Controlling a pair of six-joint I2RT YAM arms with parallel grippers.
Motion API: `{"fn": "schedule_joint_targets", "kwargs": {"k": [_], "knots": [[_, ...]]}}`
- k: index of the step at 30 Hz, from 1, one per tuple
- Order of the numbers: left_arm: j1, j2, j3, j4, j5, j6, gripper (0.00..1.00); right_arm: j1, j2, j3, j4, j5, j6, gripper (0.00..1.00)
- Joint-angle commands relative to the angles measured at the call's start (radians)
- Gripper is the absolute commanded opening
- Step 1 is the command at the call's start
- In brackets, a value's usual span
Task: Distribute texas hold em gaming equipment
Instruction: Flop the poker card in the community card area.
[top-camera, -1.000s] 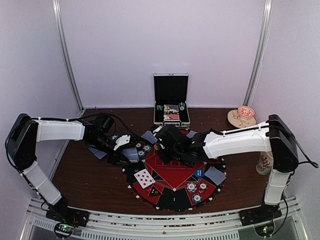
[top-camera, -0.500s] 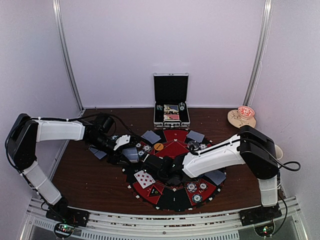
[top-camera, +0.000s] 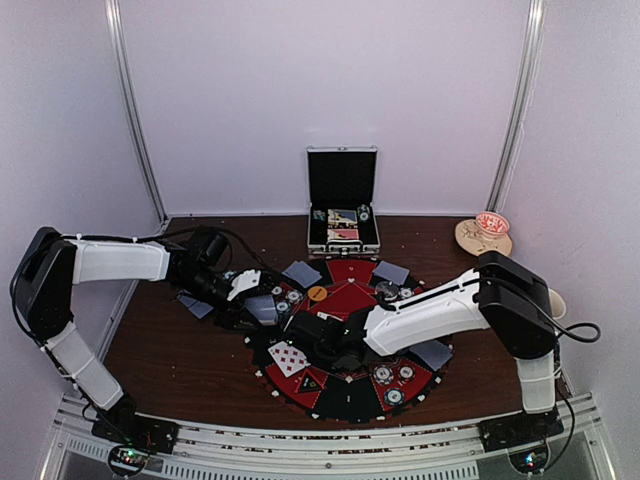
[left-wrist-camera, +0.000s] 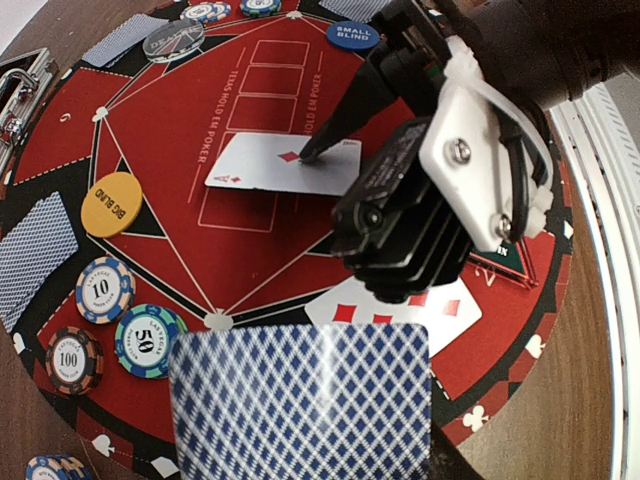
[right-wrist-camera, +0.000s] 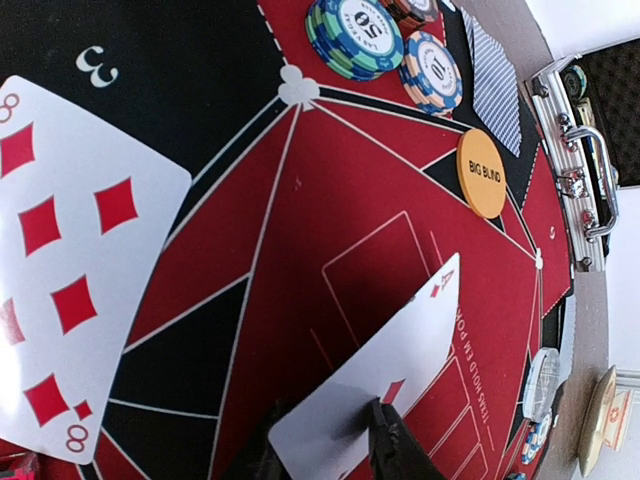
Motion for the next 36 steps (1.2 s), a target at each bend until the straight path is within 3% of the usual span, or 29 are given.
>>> {"fn": "schedule_joint_targets", "kwargs": {"k": [1, 14, 19, 25, 36], "knots": [[0.001, -0.005, 0.008, 0.009, 0.030, 0.009, 0.46, 0.014, 0.008, 0.026, -0.039, -0.033, -0.005, 0.33], [0.001, -0.007, 0.009, 0.009, 0.031, 0.009, 0.46, 0.051, -0.053, 0.057, -0.099, -0.018, 0.000, 0.46], [0.001, -0.008, 0.008, 0.009, 0.031, 0.007, 0.45, 0.066, -0.119, 0.059, -0.063, -0.052, -0.007, 0.78], [0.007, -0.015, 0.010, 0.006, 0.038, 0.008, 0.46, 0.105, -0.099, 0.069, 0.003, -0.077, -0.032, 0.99], [0.009, -0.013, 0.011, 0.004, 0.040, 0.009, 0.46, 0.115, 0.061, 0.161, 0.066, -0.066, -0.047, 1.00]]}}
